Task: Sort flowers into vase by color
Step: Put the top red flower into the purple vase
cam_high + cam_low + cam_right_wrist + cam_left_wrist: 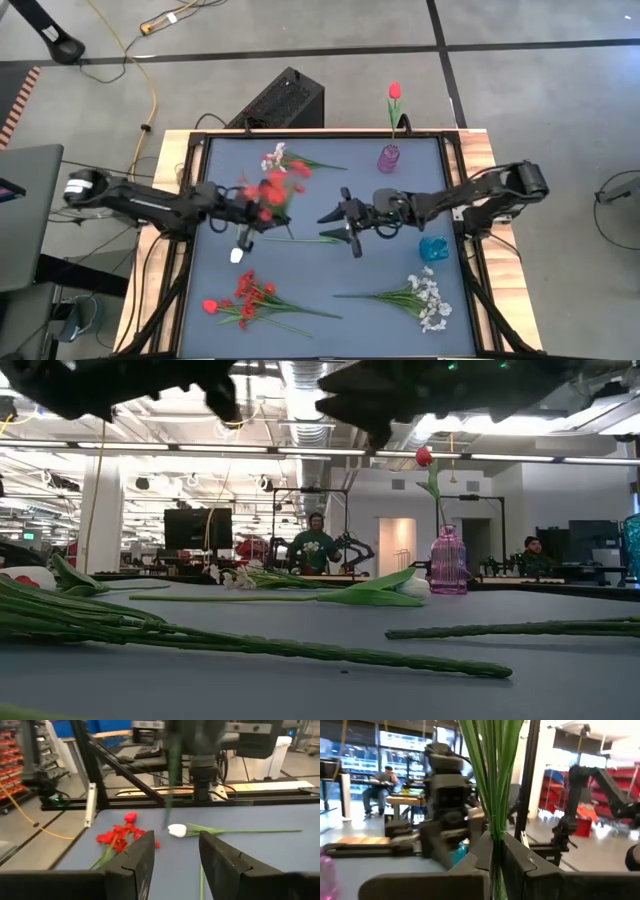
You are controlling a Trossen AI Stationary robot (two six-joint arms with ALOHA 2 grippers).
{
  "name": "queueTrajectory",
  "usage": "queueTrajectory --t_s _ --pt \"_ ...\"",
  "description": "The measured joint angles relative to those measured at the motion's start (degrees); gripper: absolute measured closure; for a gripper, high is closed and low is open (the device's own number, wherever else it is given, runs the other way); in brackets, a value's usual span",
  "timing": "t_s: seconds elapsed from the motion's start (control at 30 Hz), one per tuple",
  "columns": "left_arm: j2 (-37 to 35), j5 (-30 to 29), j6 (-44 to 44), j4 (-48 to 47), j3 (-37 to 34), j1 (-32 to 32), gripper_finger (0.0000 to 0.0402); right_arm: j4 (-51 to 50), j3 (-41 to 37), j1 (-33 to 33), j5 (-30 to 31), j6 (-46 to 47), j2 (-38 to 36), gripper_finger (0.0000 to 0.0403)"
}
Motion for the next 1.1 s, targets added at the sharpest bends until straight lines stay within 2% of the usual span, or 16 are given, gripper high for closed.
queueTrajectory --t_s 0.07,0.2,0.37,0.63,0.8,1.1 --pt "3.78 0.04 1.17 -0.07 2.34 -0.63 0.0397 0.24 1.68 -0.02 -0.02 -0.27 1.7 0.0223" --pt "9.85 -0.64 2.31 -0.23 6.89 -0.68 0.0397 0.32 3.87 0.2 -3.87 -0.73 3.34 0.0223" --pt "16.18 -0.09 2.24 -0.24 12.06 -0.67 0.0397 -0.11 4.52 0.12 -4.15 -0.96 2.91 0.0223" --pt "18.12 0.34 2.72 -1.1 13.5 0.23 0.0397 -2.84 4.45 0.6 -4.22 -2.01 2.1 0.0227" --pt "17.95 -0.54 2.79 -1.89 13.48 0.34 0.0397 -3.67 4.45 0.32 -4.13 -2.14 1.91 0.0258" --pt "17.95 -0.84 2.81 -3.72 13.46 0.39 0.0394 -5.68 4.45 -1.08 -3.89 -2.6 0.49 0.0344"
